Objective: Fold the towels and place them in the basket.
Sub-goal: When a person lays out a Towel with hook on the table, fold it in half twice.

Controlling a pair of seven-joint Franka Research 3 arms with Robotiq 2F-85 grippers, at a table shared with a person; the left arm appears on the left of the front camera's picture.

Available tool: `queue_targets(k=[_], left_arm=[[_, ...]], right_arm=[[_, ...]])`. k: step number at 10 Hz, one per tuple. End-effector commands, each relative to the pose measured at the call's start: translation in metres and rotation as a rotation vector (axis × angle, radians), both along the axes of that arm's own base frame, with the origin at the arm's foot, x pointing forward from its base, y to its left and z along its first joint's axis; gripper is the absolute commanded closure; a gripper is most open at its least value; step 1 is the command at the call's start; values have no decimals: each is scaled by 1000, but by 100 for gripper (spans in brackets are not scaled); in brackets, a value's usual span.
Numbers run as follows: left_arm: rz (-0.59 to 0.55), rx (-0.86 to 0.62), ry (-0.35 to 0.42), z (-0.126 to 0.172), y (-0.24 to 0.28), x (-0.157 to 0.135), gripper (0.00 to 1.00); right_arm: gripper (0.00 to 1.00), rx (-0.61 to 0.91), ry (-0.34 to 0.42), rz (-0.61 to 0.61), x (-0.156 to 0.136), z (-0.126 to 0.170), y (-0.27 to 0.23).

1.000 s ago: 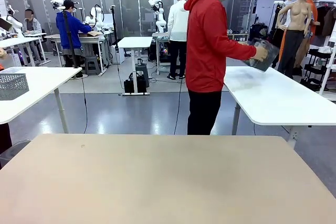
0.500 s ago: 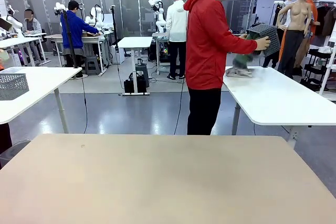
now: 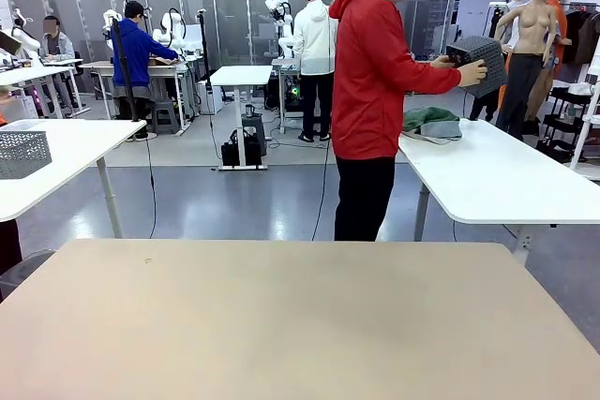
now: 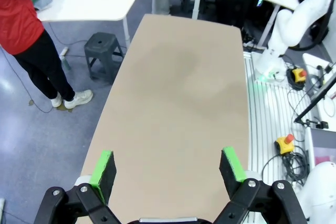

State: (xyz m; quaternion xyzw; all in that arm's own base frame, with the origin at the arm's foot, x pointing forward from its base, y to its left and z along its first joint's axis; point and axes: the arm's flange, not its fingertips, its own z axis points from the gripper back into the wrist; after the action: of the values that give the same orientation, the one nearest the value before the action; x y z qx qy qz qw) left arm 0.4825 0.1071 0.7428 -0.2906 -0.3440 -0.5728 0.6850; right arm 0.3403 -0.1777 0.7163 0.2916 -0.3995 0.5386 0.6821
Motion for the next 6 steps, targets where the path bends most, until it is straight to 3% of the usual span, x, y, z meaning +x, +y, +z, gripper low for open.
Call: queue_targets(k=[1, 6], left_arm=[[46, 73, -24, 1, -10, -6, 0], [37, 172, -53, 0, -21, -5, 0]], right_arm=[[0, -48, 4, -27, 0, 4, 6], [0, -141, 3, -64, 3, 9, 11]])
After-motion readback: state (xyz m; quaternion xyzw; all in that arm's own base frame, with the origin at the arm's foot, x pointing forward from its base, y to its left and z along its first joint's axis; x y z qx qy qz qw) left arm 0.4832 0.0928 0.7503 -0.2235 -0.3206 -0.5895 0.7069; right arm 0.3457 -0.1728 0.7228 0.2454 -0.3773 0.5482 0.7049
